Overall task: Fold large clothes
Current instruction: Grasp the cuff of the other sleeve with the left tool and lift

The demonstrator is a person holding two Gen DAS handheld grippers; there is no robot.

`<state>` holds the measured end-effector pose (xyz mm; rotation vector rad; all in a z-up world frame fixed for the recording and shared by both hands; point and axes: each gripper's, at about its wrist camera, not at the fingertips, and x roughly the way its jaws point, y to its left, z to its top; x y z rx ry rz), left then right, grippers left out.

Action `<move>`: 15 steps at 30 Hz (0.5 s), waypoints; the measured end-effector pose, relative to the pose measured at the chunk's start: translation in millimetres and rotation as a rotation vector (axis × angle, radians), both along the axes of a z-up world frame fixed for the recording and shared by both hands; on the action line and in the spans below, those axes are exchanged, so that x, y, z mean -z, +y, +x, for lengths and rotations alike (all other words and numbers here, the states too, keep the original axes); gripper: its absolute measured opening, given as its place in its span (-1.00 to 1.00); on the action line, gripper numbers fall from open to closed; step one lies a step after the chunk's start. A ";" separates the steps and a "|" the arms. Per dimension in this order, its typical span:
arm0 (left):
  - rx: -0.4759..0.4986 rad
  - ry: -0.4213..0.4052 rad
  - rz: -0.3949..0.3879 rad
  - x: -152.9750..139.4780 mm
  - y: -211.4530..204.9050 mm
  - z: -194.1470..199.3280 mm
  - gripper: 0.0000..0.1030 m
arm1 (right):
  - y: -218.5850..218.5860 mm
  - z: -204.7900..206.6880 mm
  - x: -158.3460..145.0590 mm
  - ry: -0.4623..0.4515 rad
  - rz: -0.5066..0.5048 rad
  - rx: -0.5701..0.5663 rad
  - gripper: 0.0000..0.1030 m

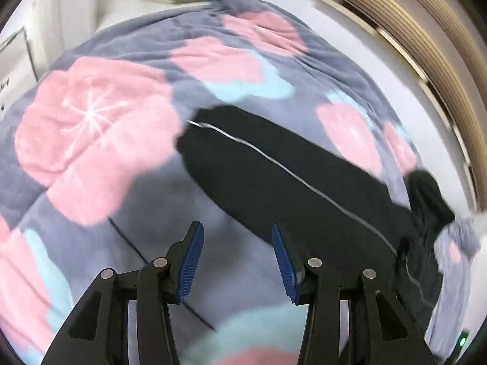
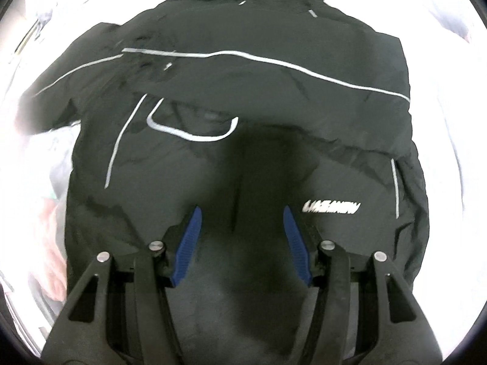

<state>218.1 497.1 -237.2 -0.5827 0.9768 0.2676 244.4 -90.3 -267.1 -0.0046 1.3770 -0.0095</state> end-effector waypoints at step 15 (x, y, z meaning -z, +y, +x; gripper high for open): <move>-0.084 -0.001 -0.243 90.1 73.4 72.7 -0.05 | 47.9 -35.4 -9.2 0.050 -0.070 -0.033 0.05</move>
